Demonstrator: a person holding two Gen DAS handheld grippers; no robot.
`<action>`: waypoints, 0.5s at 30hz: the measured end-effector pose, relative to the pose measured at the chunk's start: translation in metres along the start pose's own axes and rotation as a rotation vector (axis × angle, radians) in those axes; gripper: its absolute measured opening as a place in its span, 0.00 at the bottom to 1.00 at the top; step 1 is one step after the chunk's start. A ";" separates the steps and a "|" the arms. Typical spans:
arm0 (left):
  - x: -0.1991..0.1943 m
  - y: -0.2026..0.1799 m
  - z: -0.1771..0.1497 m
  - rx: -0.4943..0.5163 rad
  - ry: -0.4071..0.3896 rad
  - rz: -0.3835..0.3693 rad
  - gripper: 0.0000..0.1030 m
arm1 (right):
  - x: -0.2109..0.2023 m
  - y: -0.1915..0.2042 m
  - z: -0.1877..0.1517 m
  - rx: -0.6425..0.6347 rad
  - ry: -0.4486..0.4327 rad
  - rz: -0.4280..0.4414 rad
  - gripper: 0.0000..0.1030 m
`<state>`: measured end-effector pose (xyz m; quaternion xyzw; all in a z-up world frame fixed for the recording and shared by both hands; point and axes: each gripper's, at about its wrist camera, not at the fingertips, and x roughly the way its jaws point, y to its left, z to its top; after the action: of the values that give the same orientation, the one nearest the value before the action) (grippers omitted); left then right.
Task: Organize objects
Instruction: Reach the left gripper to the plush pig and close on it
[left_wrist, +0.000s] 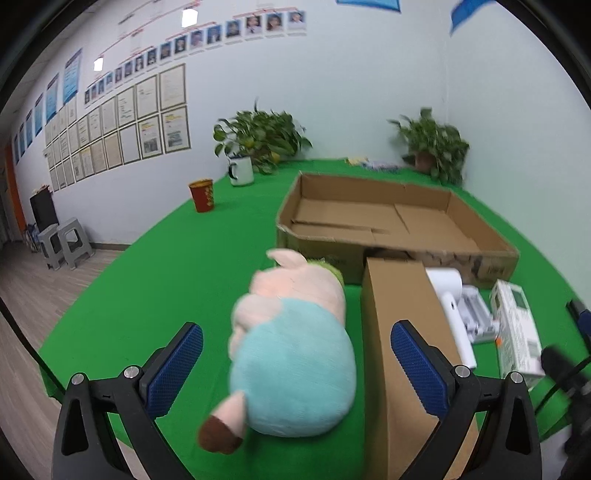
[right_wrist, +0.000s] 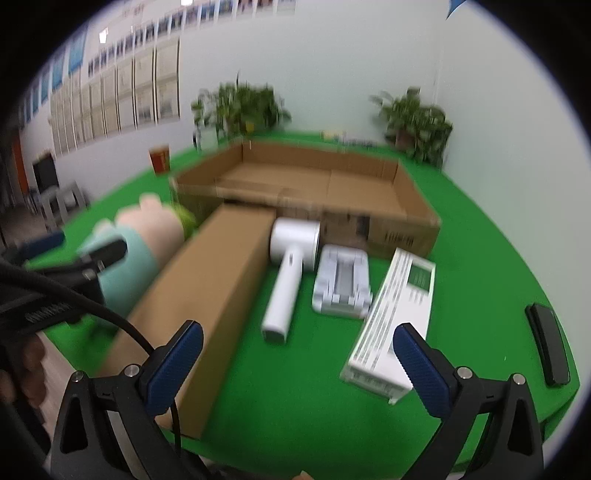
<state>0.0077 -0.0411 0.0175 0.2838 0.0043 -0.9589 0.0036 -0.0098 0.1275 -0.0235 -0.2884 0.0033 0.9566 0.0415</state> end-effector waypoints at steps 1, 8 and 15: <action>-0.002 0.005 0.001 -0.013 -0.005 -0.006 1.00 | -0.005 -0.003 0.003 0.014 -0.029 0.015 0.99; -0.008 0.041 0.005 -0.096 0.002 -0.002 1.00 | 0.037 -0.009 -0.015 0.004 0.179 0.082 0.99; -0.012 0.064 0.009 -0.116 -0.006 -0.021 0.99 | 0.024 0.001 0.017 -0.050 0.139 0.159 1.00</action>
<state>0.0138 -0.1054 0.0309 0.2801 0.0631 -0.9578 0.0099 -0.0387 0.1291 -0.0224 -0.3537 0.0053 0.9344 -0.0422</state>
